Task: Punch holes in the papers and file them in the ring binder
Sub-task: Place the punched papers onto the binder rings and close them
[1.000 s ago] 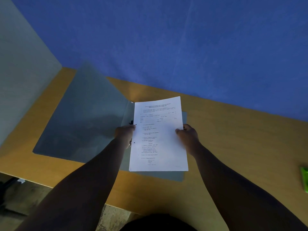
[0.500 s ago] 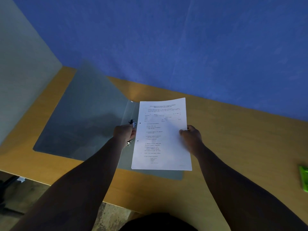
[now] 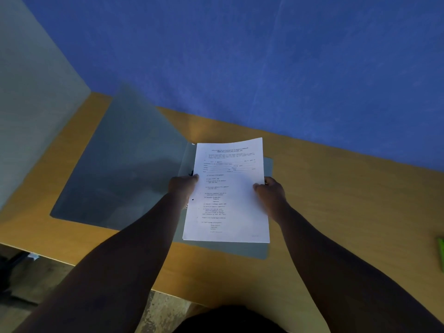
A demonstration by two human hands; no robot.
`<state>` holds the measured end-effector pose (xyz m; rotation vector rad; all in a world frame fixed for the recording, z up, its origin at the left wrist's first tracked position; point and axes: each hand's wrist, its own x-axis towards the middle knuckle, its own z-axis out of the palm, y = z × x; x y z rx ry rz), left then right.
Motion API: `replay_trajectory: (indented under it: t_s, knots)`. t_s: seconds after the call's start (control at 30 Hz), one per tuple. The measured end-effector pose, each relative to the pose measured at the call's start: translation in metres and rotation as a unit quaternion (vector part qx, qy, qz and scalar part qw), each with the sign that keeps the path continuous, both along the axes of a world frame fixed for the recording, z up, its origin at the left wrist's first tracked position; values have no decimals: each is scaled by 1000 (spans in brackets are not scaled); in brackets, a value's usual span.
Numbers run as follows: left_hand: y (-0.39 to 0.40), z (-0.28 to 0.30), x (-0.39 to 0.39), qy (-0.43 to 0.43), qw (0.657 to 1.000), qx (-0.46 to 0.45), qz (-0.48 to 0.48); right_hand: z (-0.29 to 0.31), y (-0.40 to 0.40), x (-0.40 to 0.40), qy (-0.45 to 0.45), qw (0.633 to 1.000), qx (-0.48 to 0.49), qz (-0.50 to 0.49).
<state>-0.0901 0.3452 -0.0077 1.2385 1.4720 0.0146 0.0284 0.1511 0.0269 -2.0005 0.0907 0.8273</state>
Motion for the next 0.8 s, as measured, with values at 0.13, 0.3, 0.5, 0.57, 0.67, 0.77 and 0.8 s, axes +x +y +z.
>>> replay_trajectory:
  t_s: [0.13,0.3,0.5,0.57,0.67,0.77,0.8]
  knots:
    - [4,-2,2,-28,999,-21,26,-2,-1,1,4,1000,-1,-4]
    - [3,1,4,-57,992,-91,68,-4,-2,4,3,1000,-4,-5]
    - [9,0,8,-40,997,-62,32,-6,-3,6,4,1000,-10,-6]
    - [9,-1,10,-35,997,-56,25,-7,-3,7,7,1000,-9,-9]
    - [5,1,10,-33,996,-72,38,-8,-4,9,9,1000,-8,-14]
    - [4,1,10,-31,996,-75,33,-11,-4,10,10,1000,-15,-16]
    - [5,2,10,-32,996,-75,31,-12,-4,10,11,1000,-16,-17]
